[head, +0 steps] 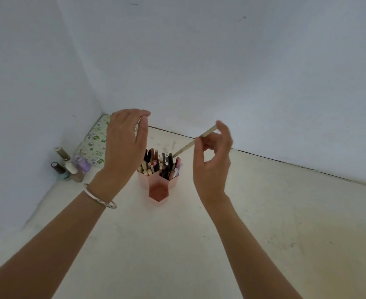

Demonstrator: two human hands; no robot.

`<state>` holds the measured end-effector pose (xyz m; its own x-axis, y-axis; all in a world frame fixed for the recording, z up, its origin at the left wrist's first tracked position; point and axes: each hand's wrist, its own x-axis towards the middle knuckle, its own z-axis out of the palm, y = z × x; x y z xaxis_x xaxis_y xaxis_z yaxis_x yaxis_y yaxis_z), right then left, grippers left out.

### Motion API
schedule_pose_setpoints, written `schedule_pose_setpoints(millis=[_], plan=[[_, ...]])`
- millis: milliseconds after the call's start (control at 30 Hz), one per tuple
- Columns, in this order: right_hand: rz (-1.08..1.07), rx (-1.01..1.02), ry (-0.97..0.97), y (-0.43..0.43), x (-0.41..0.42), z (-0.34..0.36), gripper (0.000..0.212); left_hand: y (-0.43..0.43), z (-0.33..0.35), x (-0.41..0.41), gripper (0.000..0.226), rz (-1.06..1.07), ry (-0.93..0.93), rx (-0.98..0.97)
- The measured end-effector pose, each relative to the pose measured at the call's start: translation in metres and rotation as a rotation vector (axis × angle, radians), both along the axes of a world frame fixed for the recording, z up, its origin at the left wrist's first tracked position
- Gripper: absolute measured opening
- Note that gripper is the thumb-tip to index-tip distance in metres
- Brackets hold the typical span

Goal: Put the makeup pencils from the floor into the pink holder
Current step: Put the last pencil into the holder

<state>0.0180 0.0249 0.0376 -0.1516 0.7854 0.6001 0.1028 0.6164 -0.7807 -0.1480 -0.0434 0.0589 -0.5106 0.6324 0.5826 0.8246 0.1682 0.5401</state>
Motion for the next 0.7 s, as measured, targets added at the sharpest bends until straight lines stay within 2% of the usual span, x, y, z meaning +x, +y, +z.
schedule_pose_setpoints(millis=[100, 167, 233, 267, 333, 400, 467, 500, 567, 633, 700], plan=[[0.083, 0.068, -0.294, -0.004, -0.008, -0.02, 0.044, -0.005, 0.004, -0.01, 0.033, 0.003, -0.062, -0.026], [0.098, 0.113, -0.452, -0.008, -0.007, -0.034, 0.033, -0.008, 0.0, -0.014, 0.032, -0.016, -0.132, -0.042], [0.083, 0.154, -0.477, -0.014, -0.004, -0.046, 0.025, -0.011, -0.006, -0.018, 0.03, -0.043, -0.219, -0.052], [0.065, 0.135, -0.443, -0.016, 0.0, -0.05, 0.029, -0.013, -0.011, -0.02, 0.034, -0.052, -0.287, -0.081], [0.026, -0.013, -0.326, -0.018, 0.012, -0.057, 0.046, -0.018, -0.02, -0.029, 0.057, -0.059, -0.443, -0.234], [0.016, -0.293, -0.337, -0.019, 0.028, -0.067, 0.066, -0.027, -0.032, -0.036, 0.078, -0.117, -0.556, -0.493], [0.163, -0.565, -0.598, -0.023, 0.03, -0.078, 0.081, -0.036, -0.043, -0.036, 0.092, -0.218, -0.641, -0.733], [0.252, -0.619, -0.734, -0.026, 0.025, -0.085, 0.084, -0.038, -0.048, -0.034, 0.095, -0.249, -0.642, -0.794], [0.313, -0.616, -0.786, -0.026, 0.011, -0.096, 0.068, -0.036, -0.059, -0.029, 0.085, -0.263, -0.601, -0.787], [0.235, -0.579, -0.705, -0.019, -0.005, -0.101, 0.042, -0.029, -0.068, -0.028, 0.065, -0.241, -0.574, -0.718], [0.189, -0.553, -0.683, -0.006, -0.02, -0.103, 0.029, -0.019, -0.073, -0.034, 0.056, -0.202, -0.541, -0.664]])
